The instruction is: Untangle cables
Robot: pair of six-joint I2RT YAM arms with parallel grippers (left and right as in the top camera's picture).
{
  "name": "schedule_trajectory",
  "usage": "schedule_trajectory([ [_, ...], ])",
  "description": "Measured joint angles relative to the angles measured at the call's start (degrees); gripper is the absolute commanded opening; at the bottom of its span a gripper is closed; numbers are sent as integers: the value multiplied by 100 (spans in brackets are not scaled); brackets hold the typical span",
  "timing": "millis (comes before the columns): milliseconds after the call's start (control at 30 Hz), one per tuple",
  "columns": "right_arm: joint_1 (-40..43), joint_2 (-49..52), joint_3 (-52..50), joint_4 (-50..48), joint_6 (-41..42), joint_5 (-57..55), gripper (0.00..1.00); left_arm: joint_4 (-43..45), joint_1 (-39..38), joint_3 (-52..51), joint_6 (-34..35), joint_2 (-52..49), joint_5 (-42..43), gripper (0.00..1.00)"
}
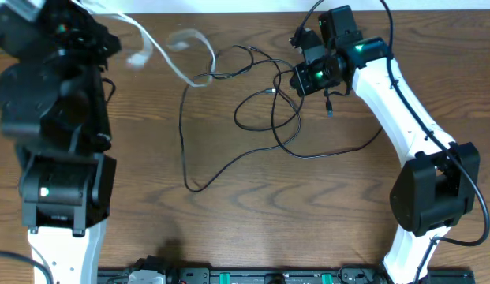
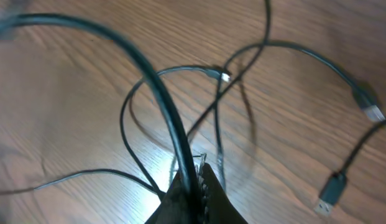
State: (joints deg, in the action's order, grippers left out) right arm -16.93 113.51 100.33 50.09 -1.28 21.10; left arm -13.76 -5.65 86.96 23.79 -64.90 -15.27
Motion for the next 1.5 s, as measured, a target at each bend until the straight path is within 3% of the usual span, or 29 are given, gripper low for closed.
schedule_trajectory([
  [267,376,0,-2,61,90,-240,1,-1502,-2,-9,-26,-243,323,7],
  [600,404,0,-2,4,107,-807,2,-2122,-2,-9,-28,-304,1058,7],
  [633,404,2,-2,0,107,-813,5,-2159,-2,-9,-28,-304,1093,7],
  [733,404,0,-2,2,146,-844,27,-2326,-2,-9,-28,-304,1241,8],
  [867,404,0,-2,24,155,-881,74,-2601,-2,-9,-33,-304,1429,7],
  [933,404,0,7,120,136,-848,86,-2796,-2,-9,-72,-304,1504,7],
  [1133,365,-11,540,763,-90,-612,91,-3023,-2,-9,-179,-304,1561,7],
  [1333,101,-323,1290,837,-214,-7,92,-2404,-2,-9,-184,-297,1880,7],
  [1500,-249,-407,1338,791,-348,531,95,-1834,-2,-11,-127,-190,2365,7],
])
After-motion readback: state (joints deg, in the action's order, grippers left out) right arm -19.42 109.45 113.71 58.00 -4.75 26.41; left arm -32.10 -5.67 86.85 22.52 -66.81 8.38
